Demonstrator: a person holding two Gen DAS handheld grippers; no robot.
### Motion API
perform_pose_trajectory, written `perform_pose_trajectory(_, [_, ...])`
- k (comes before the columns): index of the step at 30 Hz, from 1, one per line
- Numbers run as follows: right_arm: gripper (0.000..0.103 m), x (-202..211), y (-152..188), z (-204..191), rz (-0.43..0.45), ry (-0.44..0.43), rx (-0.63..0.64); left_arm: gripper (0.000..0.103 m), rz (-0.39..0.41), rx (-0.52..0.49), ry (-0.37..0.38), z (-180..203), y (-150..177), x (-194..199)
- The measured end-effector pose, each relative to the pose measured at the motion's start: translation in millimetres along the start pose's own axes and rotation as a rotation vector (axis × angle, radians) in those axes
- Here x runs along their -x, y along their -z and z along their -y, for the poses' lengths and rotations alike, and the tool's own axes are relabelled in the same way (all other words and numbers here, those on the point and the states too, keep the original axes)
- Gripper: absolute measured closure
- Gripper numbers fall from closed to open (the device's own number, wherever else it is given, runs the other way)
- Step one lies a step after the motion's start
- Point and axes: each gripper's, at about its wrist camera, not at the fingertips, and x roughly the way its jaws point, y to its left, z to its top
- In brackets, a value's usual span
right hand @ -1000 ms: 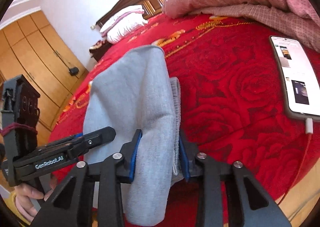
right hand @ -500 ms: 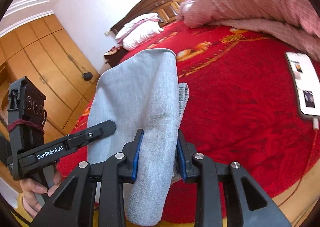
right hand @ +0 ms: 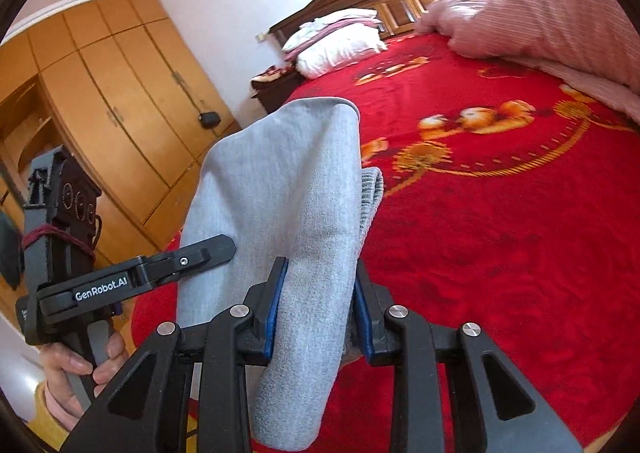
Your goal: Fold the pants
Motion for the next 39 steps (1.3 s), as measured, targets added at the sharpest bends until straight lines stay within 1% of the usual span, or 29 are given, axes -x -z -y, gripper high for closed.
perform_pose_trajectory(4, [0.072,-24,-7,-16,-0.015,-0.009,0.009,0.076,-0.005,0.051,-0.005,-32,-12,2])
perform_pose_trajectory(6, [0.072,-37,-11,-20,-0.022,-0.013,0.003,0.076,-0.005,0.100,0.011,-49,-19,2])
perform_pose_trajectory(8, [0.072,-49,-14,-21,-0.031,-0.017,-0.004,0.076,-0.008,0.127,0.026,-62,-25,-1])
perform_pose_trajectory(14, [0.072,-84,-23,-15,-0.068,0.001,-0.017,0.076,-0.060,0.217,0.060,-94,-42,-28])
perform_pose_trajectory(16, [0.072,-94,-23,-12,-0.081,0.005,-0.020,0.076,-0.078,0.231,0.055,-101,-45,-39])
perform_pose_trajectory(19, [0.072,-110,-24,-7,-0.096,0.008,-0.024,0.076,-0.098,0.213,0.029,-107,-48,-53])
perform_pose_trajectory(22, [0.072,-124,-23,-1,-0.109,0.013,-0.031,0.076,-0.109,0.173,-0.001,-110,-51,-66])
perform_pose_trajectory(27, [0.072,-146,-21,4,-0.112,0.045,-0.027,0.075,-0.121,0.088,-0.055,-112,-57,-89])
perform_pose_trajectory(30, [0.070,-149,-18,2,-0.122,0.070,0.002,0.070,-0.138,0.064,-0.097,-114,-53,-100])
perform_pose_trajectory(33, [0.070,-146,-19,-7,-0.129,0.104,0.076,0.066,-0.126,0.042,-0.132,-112,-50,-97])
perform_pose_trajectory(34, [0.070,-145,-20,-9,-0.132,0.110,0.085,0.064,-0.121,0.027,-0.155,-108,-50,-94])
perform_pose_trajectory(37, [0.070,-138,-24,-11,-0.154,0.138,0.084,0.064,-0.101,0.020,-0.190,-102,-50,-86])
perform_pose_trajectory(39, [0.070,-128,-26,-14,-0.152,0.162,0.097,0.064,-0.084,0.015,-0.226,-97,-49,-78])
